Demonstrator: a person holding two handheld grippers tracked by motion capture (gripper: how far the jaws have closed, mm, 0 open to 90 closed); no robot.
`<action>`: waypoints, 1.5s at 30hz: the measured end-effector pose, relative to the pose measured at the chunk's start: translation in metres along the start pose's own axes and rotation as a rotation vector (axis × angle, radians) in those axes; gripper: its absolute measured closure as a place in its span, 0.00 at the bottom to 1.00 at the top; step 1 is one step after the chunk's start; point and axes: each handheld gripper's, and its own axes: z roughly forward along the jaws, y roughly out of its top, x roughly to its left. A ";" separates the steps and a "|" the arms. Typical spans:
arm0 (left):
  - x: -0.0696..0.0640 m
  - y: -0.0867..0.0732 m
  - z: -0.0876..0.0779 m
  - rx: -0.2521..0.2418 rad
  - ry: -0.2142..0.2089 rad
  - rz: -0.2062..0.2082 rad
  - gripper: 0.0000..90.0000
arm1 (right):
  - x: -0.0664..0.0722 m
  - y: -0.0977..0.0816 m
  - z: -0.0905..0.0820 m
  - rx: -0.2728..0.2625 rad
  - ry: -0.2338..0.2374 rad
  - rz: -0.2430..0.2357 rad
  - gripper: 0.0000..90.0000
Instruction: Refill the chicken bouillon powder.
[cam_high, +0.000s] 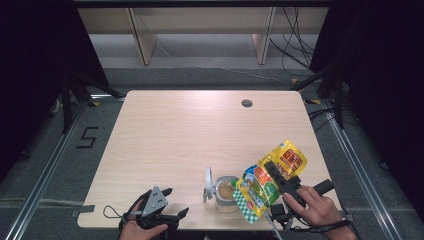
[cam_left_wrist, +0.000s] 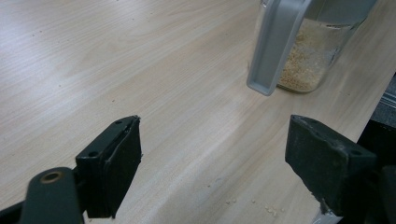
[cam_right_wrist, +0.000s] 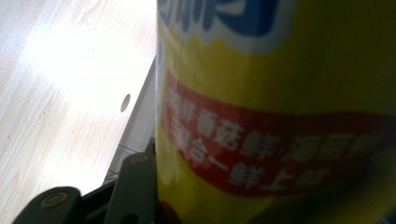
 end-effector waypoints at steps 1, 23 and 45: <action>0.000 0.000 0.000 0.000 0.000 0.000 0.20 | 0.000 0.000 0.000 0.001 -0.004 0.006 0.65; -0.001 0.000 -0.001 0.017 0.009 -0.012 0.20 | 0.001 0.000 0.000 0.000 -0.001 0.007 0.66; -0.002 0.000 0.001 -0.003 -0.004 -0.034 0.20 | 0.000 -0.001 0.000 -0.007 -0.002 -0.007 0.67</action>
